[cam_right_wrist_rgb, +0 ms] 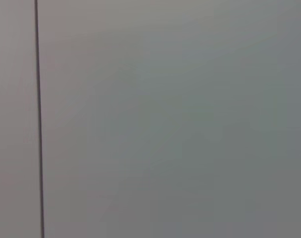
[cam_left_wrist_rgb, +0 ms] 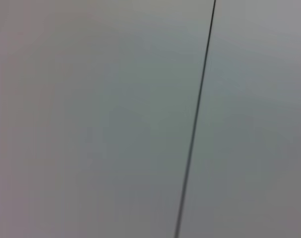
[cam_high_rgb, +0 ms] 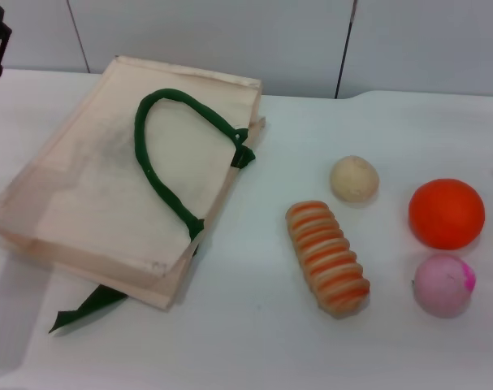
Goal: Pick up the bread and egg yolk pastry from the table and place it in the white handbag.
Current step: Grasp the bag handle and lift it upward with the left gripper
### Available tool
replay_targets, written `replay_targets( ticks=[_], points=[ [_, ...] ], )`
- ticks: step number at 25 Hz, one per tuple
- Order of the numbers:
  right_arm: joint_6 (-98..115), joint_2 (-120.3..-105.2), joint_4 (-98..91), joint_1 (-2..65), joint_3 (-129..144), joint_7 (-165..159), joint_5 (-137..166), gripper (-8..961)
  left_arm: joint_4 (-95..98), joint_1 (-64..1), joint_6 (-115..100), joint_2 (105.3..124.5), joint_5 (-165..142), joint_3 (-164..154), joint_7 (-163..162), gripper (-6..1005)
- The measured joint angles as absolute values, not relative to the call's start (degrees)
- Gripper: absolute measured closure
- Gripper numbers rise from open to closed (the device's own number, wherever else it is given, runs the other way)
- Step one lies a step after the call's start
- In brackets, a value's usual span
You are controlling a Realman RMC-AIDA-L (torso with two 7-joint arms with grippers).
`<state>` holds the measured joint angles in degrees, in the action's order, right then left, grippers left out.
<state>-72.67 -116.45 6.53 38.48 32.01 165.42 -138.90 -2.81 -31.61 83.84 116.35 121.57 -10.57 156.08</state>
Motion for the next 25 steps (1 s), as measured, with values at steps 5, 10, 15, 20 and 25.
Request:
replay_targets(
  ticks=[5,10,15,20,25],
  points=[
    [-72.6,-116.2,6.3,37.5,32.0,165.4,-138.9,73,-1.4,-32.6,77.8,115.78,116.9,-13.1,146.6,185],
    [-72.3,-116.19,5.8,37.4,32.0,165.4,-138.8,73,7.9,-32.9,71.1,114.99,108.0,-18.5,125.0,185],
    [-70.6,-116.19,5.5,37.6,32.0,165.2,-138.7,73,21.1,-32.5,67.1,115.07,95.8,-23.2,100.9,186],
    [-69.9,-116.19,5.4,37.7,32.0,165.1,-138.7,73,32.9,-33.6,66.9,114.98,76.1,-23.3,76.3,187],
    [-69.7,-116.19,5.4,37.8,32.0,165.1,-138.7,73,41.3,-37.0,67.4,114.7,56.0,-23.4,56.5,187]
  ],
)
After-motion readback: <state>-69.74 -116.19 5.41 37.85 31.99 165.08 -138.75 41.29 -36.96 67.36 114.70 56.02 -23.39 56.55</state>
